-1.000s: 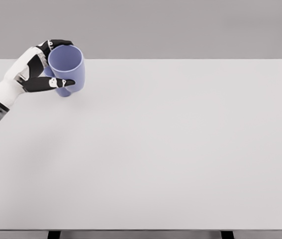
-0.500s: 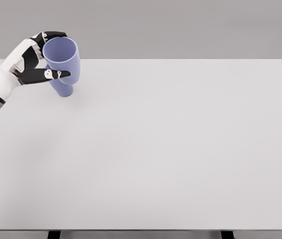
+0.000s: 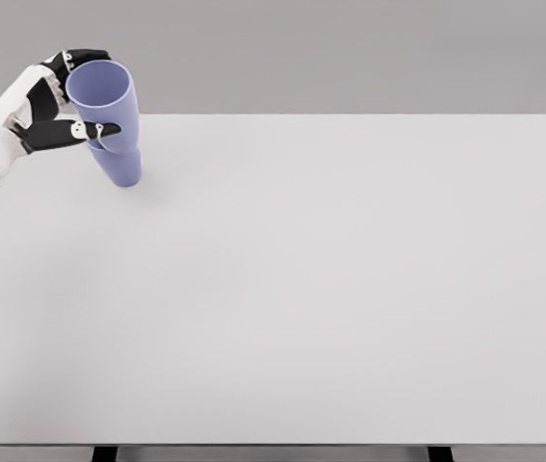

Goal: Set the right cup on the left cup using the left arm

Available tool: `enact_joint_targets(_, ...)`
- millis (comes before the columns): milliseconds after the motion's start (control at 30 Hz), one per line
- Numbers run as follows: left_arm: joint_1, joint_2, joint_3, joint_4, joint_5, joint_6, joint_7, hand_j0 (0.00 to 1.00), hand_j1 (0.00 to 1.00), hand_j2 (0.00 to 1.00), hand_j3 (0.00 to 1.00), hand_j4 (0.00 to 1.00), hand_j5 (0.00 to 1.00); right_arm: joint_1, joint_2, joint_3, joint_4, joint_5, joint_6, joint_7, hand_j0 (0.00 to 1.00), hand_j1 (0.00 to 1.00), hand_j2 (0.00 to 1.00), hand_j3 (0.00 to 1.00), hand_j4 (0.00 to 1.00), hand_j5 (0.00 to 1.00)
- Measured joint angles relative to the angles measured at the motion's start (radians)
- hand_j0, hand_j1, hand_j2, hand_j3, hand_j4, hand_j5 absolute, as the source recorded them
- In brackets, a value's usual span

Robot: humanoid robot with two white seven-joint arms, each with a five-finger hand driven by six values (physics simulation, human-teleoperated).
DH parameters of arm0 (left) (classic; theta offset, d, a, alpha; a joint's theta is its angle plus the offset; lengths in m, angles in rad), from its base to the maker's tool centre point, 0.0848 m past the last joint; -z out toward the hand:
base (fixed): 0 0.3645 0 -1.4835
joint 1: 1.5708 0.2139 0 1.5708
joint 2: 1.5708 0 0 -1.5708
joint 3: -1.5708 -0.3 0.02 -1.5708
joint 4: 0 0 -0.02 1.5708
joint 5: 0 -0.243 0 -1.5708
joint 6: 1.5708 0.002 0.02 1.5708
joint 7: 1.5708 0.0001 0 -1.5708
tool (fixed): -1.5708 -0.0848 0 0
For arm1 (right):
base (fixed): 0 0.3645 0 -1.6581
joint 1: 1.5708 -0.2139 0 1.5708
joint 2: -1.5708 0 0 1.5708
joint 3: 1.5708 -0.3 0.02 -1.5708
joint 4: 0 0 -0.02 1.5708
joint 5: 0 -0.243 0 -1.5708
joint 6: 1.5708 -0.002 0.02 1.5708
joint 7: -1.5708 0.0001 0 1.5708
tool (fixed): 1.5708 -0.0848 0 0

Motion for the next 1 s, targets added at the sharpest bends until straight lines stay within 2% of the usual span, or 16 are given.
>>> enact_joint_targets(400, -0.043, -0.002, 0.001, 0.078, 0.007, 0.001, 0.000, 0.76, 0.76, 0.76, 0.76, 0.76, 0.76, 0.000, 0.000, 0.000, 0.000, 0.000, 0.000, 0.000, 1.00, 1.00, 1.00, 1.00, 1.00, 1.00)
enact_joint_targets(1000, -0.084, -0.053, -0.003, 0.158, 0.001, 0.002, 0.000, 0.76, 0.76, 0.76, 0.76, 0.76, 0.76, 0.000, 0.000, 0.000, 0.000, 0.000, 0.000, 0.000, 1.00, 1.00, 1.00, 1.00, 1.00, 1.00)
